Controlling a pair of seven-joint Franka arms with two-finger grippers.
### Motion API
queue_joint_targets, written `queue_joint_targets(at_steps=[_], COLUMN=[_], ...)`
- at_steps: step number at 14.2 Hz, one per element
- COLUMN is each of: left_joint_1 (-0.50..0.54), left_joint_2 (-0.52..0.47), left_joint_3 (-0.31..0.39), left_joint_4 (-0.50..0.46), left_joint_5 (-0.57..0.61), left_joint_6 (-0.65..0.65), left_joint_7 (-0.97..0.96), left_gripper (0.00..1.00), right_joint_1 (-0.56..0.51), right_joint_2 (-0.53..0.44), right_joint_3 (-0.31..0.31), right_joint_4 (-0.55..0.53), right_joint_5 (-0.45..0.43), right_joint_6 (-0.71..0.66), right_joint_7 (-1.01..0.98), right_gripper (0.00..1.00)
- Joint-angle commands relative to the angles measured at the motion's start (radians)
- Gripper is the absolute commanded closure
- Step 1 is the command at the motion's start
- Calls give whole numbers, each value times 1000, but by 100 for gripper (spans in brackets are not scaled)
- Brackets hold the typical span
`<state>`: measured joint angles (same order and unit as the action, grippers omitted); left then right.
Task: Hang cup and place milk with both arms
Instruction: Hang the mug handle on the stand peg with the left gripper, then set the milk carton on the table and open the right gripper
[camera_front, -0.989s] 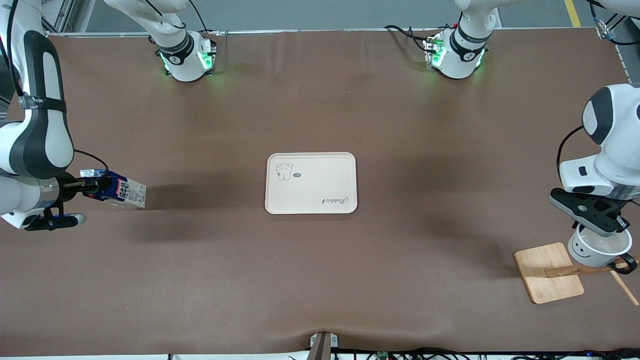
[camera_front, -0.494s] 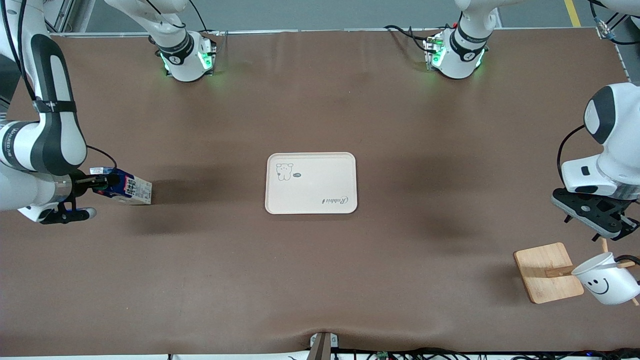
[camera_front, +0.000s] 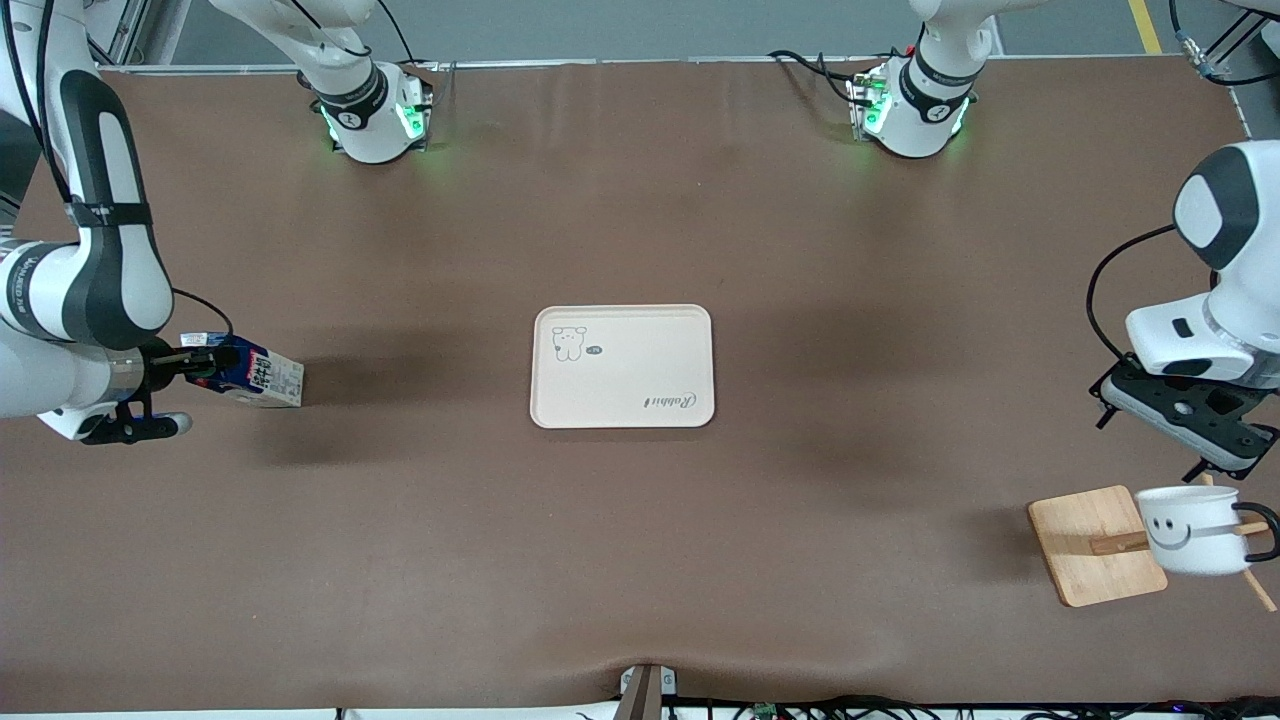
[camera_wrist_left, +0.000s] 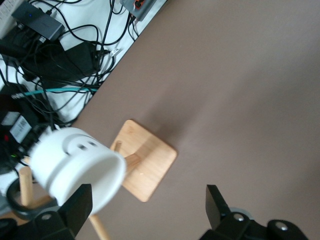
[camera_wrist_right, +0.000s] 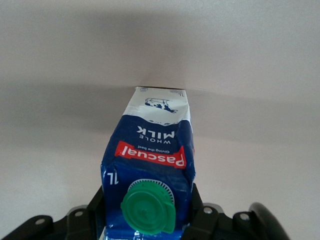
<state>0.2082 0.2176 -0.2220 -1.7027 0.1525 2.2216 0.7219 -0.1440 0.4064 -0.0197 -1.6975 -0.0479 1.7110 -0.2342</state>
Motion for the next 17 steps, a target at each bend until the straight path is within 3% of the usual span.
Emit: queue_joint_targets(at_steps=[1, 4, 7, 11, 14, 17], left_joint_1=[2, 2, 5, 5, 10, 11], left_joint_2=[-38, -43, -46, -41, -46, -98], left_joint_3=[-40, -68, -68, -63, -63, -57], left_joint_4=[34, 131, 195, 297, 313, 310], left_joint_5=[-39, -59, -73, -64, -64, -59], left_joint_6=[-127, -331, -460, -549, -631, -680], left_joint_7=[-187, -381, -452, -456, -571, -719], left_gripper=[0, 0, 0, 0, 0, 0], right_joint_1=[-40, -28, -14, 17, 46, 44], right_joint_2=[-27, -27, -27, -27, -28, 9], right_joint_3=[21, 26, 40, 40, 40, 40], right_joint_4=[-33, 11, 97, 154, 196, 368], right_joint_5=[-17, -10, -6, 5, 3, 54], right_joint_6=[7, -34, -79, -79, -50, -39], right_joint_7=[-11, -10, -8, -7, -1, -2], right_gripper=[0, 0, 0, 0, 0, 0])
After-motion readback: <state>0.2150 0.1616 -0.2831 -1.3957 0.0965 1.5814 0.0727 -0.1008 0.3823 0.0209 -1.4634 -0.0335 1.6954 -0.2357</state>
